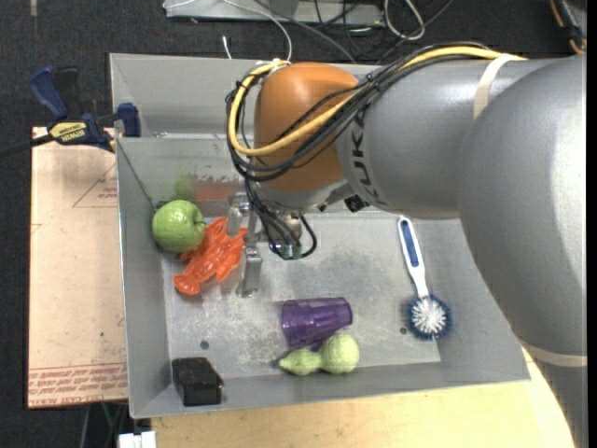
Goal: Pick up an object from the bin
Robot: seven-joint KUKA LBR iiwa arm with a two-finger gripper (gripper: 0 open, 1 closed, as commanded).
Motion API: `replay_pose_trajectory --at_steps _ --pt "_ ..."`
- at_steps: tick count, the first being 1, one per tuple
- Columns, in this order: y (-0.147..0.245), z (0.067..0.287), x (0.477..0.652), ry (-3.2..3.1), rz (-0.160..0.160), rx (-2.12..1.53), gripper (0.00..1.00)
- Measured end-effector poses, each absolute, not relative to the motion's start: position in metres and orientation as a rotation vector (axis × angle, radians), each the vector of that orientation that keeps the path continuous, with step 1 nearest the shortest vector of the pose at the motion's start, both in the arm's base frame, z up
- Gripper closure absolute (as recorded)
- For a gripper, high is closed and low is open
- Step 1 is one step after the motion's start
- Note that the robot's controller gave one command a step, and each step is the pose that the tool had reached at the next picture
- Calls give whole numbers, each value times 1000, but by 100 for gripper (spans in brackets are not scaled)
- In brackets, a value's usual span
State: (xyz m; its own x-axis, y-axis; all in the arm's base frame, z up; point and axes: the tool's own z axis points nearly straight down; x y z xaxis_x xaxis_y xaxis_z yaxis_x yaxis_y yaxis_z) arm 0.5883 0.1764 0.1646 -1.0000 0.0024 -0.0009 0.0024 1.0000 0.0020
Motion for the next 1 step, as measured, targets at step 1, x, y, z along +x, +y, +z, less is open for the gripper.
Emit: replay_pose_trajectory --at_steps 1 --pt "176 165 588 3141 3 4 0"
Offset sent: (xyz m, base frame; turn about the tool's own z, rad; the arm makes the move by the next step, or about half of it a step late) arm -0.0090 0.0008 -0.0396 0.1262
